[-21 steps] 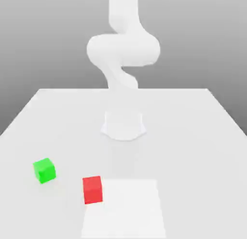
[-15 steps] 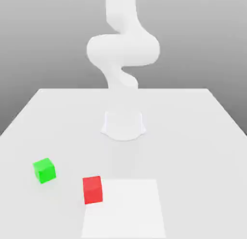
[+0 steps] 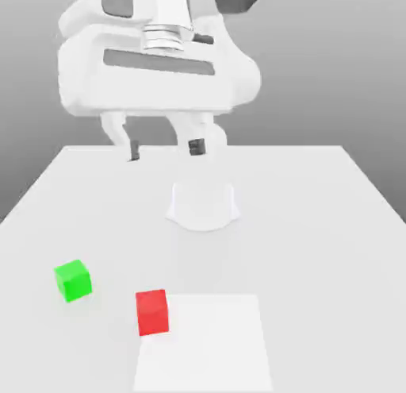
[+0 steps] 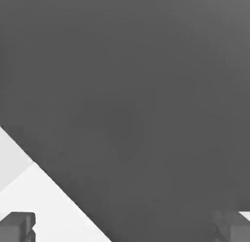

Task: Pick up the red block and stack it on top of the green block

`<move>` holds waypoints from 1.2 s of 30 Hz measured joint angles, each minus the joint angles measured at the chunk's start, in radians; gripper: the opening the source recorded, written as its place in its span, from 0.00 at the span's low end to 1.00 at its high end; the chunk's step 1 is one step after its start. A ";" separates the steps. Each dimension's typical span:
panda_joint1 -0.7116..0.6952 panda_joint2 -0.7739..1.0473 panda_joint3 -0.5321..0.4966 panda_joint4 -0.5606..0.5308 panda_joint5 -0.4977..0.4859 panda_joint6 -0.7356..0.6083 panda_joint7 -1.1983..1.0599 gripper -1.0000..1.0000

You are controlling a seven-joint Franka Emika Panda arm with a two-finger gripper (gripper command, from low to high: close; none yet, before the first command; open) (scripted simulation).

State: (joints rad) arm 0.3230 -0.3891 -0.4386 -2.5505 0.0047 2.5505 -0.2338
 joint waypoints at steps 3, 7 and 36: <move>0.037 0.053 -0.051 -0.032 0.003 0.032 -0.132 0.50; 0.076 0.125 -0.108 -0.074 0.012 0.074 -0.313 0.50; -0.096 0.655 0.101 -0.179 0.493 0.412 -1.344 0.00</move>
State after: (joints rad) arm 0.2275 0.2658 -0.3374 -2.7297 0.4974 2.9629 -1.5774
